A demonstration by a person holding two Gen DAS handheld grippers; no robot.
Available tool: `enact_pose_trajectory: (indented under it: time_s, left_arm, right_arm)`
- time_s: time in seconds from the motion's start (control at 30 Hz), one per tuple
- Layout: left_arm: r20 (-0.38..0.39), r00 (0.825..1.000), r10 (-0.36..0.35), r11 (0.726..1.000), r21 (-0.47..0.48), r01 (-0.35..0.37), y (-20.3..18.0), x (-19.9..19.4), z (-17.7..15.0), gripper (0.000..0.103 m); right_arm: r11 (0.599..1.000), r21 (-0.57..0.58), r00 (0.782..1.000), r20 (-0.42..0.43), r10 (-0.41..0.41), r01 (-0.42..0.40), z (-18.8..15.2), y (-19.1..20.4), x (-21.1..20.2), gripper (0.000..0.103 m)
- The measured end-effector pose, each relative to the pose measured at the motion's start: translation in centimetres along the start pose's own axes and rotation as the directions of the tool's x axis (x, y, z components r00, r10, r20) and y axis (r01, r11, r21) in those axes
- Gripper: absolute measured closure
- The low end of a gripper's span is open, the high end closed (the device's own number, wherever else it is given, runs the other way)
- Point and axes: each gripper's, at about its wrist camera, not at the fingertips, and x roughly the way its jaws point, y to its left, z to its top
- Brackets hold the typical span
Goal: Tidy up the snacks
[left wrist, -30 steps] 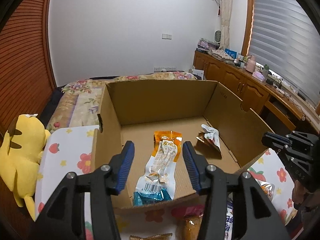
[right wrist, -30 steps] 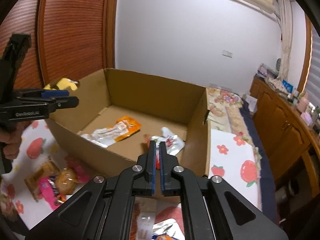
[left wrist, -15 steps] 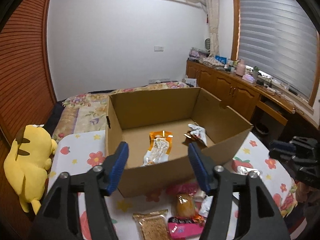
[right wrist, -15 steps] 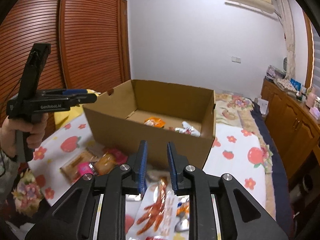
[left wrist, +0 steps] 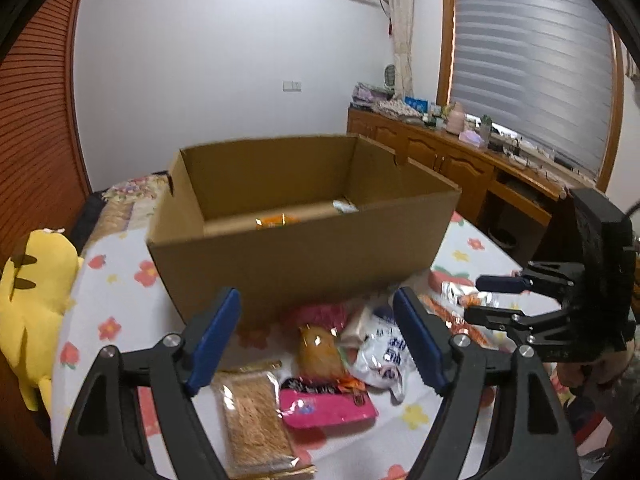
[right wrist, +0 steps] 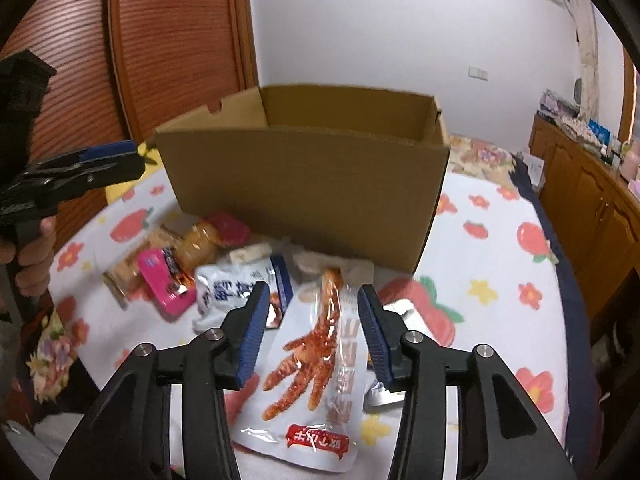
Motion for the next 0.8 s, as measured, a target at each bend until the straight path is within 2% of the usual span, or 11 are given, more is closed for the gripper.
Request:
enact_pose_trajectory:
  time_s: [0.2, 0.47, 0.7, 0.73, 0.8]
  left_arm:
    - [-0.053, 0.999, -0.005, 1.0, -0.008, 0.005, -0.5, 1.9, -1.6, 0.024]
    - [-0.11, 0.994, -0.008, 1.0, -0.013, 0.007, -0.7, 3.8, -2.9, 0.024]
    - [-0.162, 0.987, -0.021, 1.0, -0.005, 0.02, -1.1, 5.3, -3.2, 0.027]
    - [-0.17, 0.985, -0.022, 1.0, -0.003, 0.022, -1.1, 5.5, -3.1, 0.028]
    - [-0.187, 0.982, -0.02, 1.0, -0.003, 0.02, -1.1, 6.0, -3.1, 0.041]
  right_arm:
    - [1.0, 0.002, 0.998, -0.065, -0.005, 0.005, -1.1, -0.5, 2.5, 0.053]
    - [1.0, 0.011, 0.994, -0.109, -0.011, 0.012, -1.5, -1.4, 4.0, 0.053]
    - [0.999, 0.035, 0.992, -0.124, 0.037, -0.033, -1.5, -2.3, 4.6, 0.05]
    - [0.998, 0.053, 0.991, -0.126, 0.045, -0.038, -1.4, -2.6, 4.6, 0.05]
    - [0.996, 0.069, 0.991, -0.124, 0.056, -0.048, -1.6, -2.8, 4.6, 0.049]
